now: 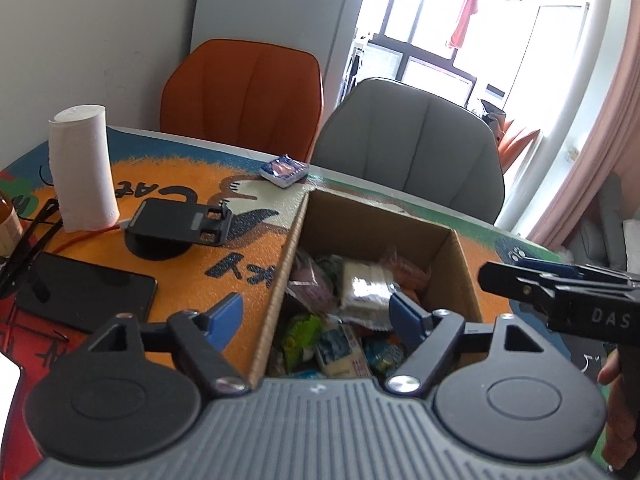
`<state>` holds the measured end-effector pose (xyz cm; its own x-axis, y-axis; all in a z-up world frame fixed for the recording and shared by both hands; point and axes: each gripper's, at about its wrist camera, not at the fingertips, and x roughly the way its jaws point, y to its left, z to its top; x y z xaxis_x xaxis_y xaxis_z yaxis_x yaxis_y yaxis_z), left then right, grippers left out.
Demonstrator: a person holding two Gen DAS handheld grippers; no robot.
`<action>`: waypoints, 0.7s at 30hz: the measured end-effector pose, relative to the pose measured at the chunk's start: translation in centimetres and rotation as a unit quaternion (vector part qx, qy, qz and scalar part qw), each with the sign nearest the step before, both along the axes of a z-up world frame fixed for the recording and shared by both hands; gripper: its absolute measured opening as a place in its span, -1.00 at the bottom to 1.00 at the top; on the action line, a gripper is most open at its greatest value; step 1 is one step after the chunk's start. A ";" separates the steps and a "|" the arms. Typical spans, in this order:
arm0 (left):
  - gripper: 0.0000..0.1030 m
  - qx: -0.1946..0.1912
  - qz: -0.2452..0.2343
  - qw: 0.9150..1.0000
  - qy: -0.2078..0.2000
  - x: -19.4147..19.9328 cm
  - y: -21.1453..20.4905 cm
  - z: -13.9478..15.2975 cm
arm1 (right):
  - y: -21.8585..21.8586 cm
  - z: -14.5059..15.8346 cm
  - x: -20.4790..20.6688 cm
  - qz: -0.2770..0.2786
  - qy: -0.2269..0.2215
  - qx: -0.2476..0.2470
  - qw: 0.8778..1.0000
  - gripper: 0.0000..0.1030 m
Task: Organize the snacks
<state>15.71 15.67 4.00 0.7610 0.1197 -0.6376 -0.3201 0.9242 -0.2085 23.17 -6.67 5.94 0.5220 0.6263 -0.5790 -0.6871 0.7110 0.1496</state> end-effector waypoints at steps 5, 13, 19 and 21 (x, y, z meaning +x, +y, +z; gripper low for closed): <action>0.59 0.002 -0.013 1.000 0.002 -0.9 -1.2 0.1 | -2.7 -0.2 -1.4 -0.024 0.008 0.006 1.000 0.53; 0.69 0.009 -0.036 0.999 -0.004 -2.2 -3.5 0.9 | -6.4 0.6 -3.3 -0.061 0.000 0.010 0.998 0.85; 0.85 0.016 -0.060 0.998 -0.007 -3.0 -5.5 1.6 | -9.3 1.3 -4.8 -0.088 -0.001 0.024 0.996 1.00; 0.92 0.019 -0.072 0.997 -0.007 -3.2 -6.3 1.9 | -10.3 1.5 -5.2 -0.096 0.001 0.028 0.995 1.00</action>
<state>12.52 9.37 5.87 0.7814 0.0327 -0.6231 -0.1813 0.9675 -0.1766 18.02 -16.92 7.46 0.6348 0.5459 -0.5468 -0.5384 0.8201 0.1936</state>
